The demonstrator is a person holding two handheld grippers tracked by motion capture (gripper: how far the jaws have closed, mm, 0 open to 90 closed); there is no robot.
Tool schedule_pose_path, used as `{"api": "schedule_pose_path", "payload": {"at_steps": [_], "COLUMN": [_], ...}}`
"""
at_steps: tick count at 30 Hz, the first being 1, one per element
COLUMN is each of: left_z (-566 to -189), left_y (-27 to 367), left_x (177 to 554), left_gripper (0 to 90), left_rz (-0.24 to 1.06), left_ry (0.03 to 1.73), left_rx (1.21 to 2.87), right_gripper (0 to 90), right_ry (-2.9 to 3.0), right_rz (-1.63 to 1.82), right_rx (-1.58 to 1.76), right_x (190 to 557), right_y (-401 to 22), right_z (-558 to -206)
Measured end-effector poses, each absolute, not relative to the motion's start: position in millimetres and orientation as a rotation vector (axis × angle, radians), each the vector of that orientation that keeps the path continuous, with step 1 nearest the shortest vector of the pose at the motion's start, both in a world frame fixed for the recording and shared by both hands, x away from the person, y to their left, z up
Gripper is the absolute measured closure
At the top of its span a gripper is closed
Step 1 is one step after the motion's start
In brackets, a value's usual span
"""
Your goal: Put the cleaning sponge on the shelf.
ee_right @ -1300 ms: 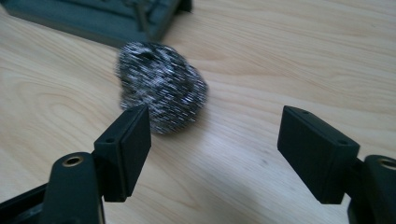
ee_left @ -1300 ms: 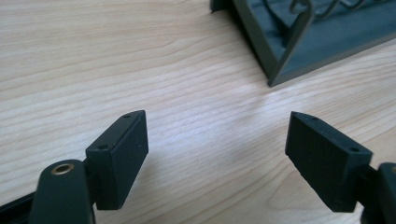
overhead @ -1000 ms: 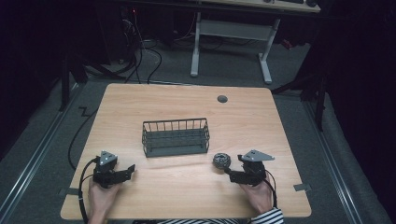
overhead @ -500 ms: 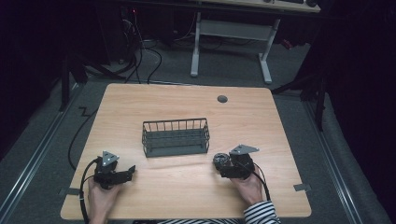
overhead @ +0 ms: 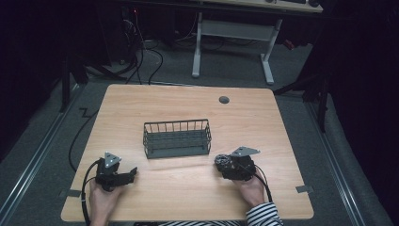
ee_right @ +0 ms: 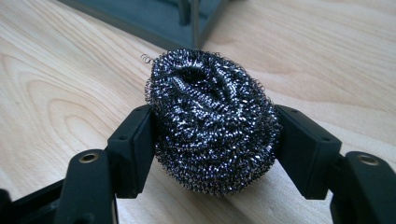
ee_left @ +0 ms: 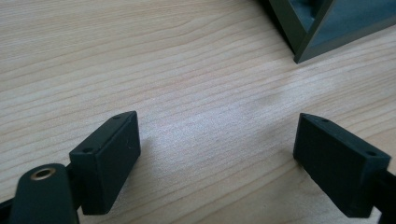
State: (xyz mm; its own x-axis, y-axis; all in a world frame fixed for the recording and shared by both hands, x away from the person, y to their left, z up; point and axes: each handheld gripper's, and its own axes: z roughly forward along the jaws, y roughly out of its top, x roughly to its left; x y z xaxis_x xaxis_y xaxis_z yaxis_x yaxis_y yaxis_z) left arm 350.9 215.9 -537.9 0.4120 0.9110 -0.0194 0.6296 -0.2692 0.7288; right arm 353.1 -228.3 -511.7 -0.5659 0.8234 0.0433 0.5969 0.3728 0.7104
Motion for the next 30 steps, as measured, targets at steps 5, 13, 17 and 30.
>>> {"api": "schedule_pose_path", "payload": {"at_steps": [5,13,17,30], "left_z": [-537.9,-538.0,-538.0,-537.8], "left_y": [215.8,215.6,215.6,215.8], "left_x": [350.9,351.0,351.0,350.9], "left_gripper": [15.1,15.1,15.2,15.9], "left_rz": [0.542,0.544,0.544,0.543], "left_ry": [1.305,1.307,1.307,1.305], "left_rx": [2.003,2.0,2.0,2.001], "right_gripper": [34.1,34.8,35.3,35.7], "right_ry": [2.333,2.317,2.316,2.304], "right_rz": [1.009,1.095,1.12,1.187], "right_rx": [1.212,1.177,1.155,1.099], "right_x": [352.1,352.6,355.5,370.0], "right_y": [-227.7,-227.3,-229.1,-230.5], "right_z": [-503.8,-479.9,-468.1,-426.7]}}
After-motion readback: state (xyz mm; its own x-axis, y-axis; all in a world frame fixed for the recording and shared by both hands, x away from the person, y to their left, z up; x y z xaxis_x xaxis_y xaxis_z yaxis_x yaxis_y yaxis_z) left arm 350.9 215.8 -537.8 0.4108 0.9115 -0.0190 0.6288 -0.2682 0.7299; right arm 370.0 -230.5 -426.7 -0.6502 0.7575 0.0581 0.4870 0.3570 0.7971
